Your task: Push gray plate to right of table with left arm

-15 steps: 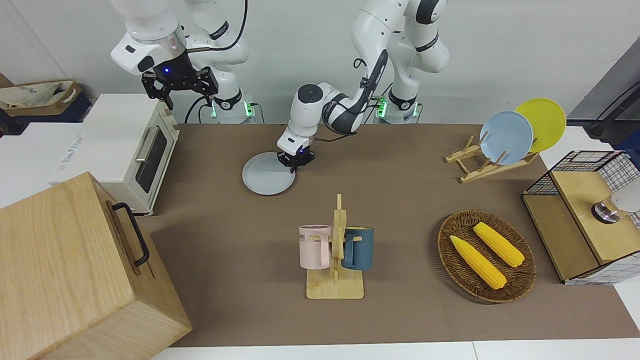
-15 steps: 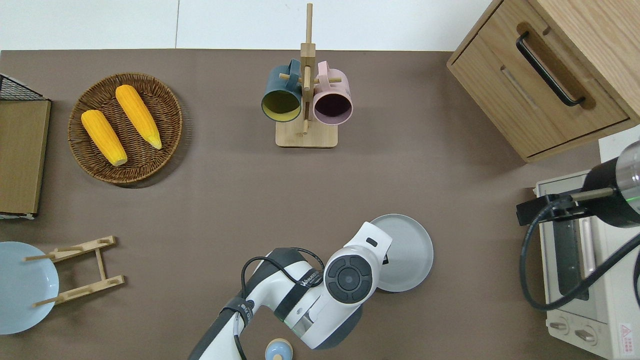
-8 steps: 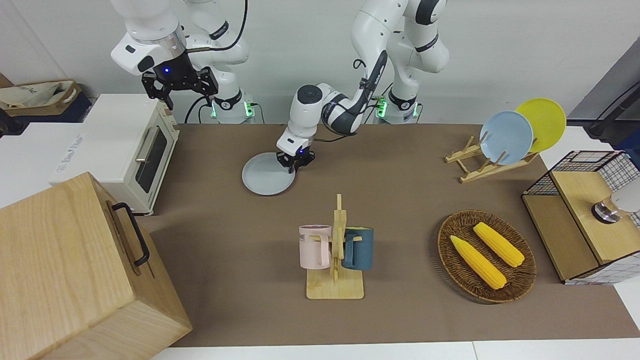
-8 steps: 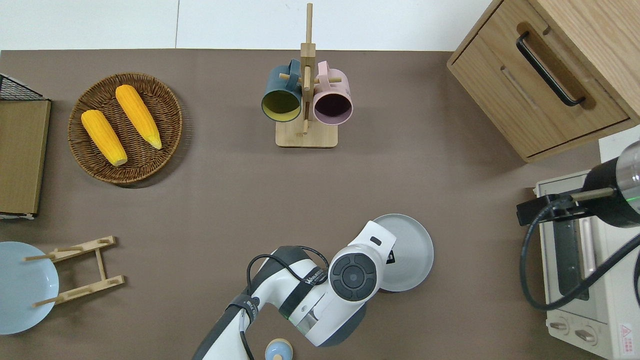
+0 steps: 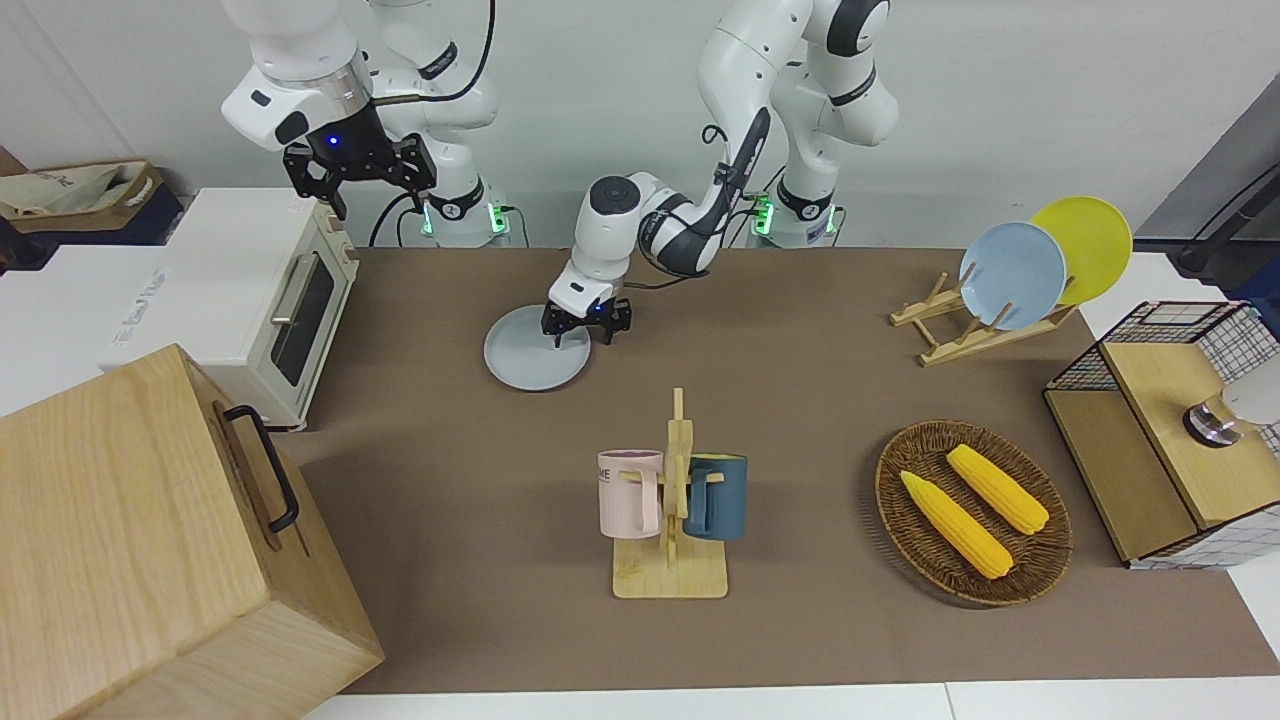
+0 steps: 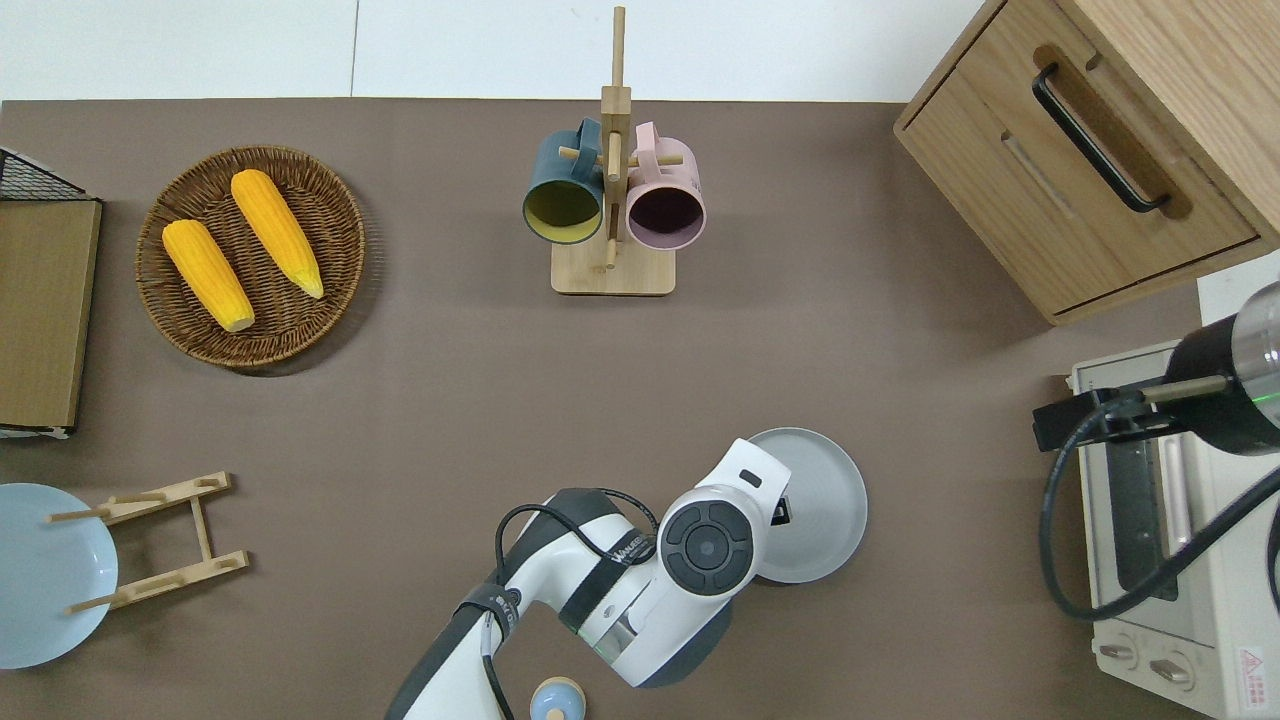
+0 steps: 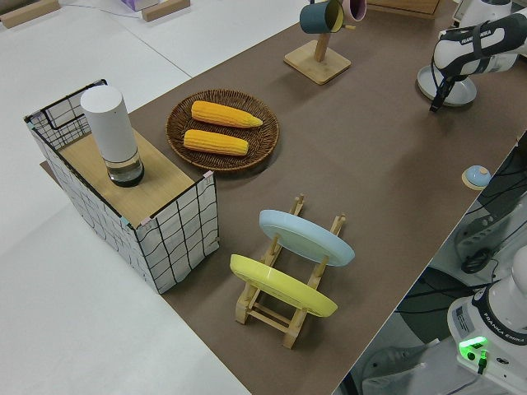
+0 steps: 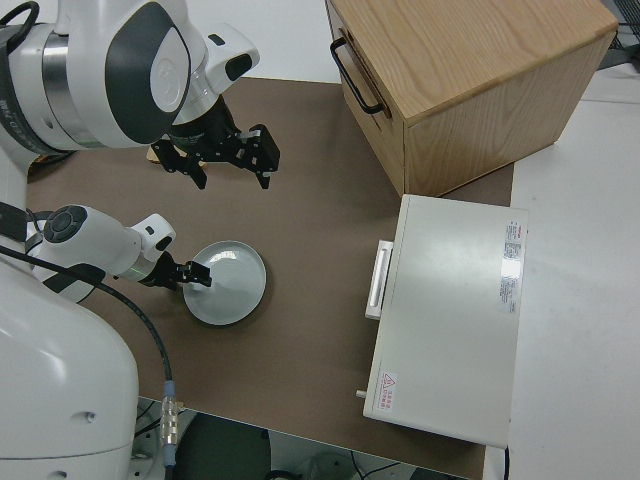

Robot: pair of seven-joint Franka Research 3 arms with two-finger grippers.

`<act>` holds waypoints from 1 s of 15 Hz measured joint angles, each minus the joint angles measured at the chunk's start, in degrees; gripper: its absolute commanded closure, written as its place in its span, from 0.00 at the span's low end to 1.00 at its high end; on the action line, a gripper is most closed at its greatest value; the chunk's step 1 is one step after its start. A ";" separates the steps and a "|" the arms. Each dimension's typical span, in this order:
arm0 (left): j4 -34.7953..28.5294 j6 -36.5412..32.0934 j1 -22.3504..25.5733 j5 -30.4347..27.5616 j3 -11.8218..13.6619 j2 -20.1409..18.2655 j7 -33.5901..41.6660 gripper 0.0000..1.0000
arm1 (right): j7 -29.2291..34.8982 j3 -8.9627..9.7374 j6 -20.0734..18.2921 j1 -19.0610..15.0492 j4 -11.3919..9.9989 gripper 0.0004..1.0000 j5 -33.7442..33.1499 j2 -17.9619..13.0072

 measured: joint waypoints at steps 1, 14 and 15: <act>0.19 -0.71 0.04 0.00 0.14 0.00 0.00 0.01 | 0.00 0.00 0.00 0.00 0.00 0.02 0.00 0.00; 2.28 -13.12 4.00 0.32 2.10 -5.69 6.15 0.00 | 0.00 0.00 0.00 0.00 0.00 0.02 0.00 0.00; 2.29 -15.07 5.12 0.32 2.15 -6.63 7.50 0.01 | 0.00 0.00 0.00 0.00 0.00 0.02 0.00 0.00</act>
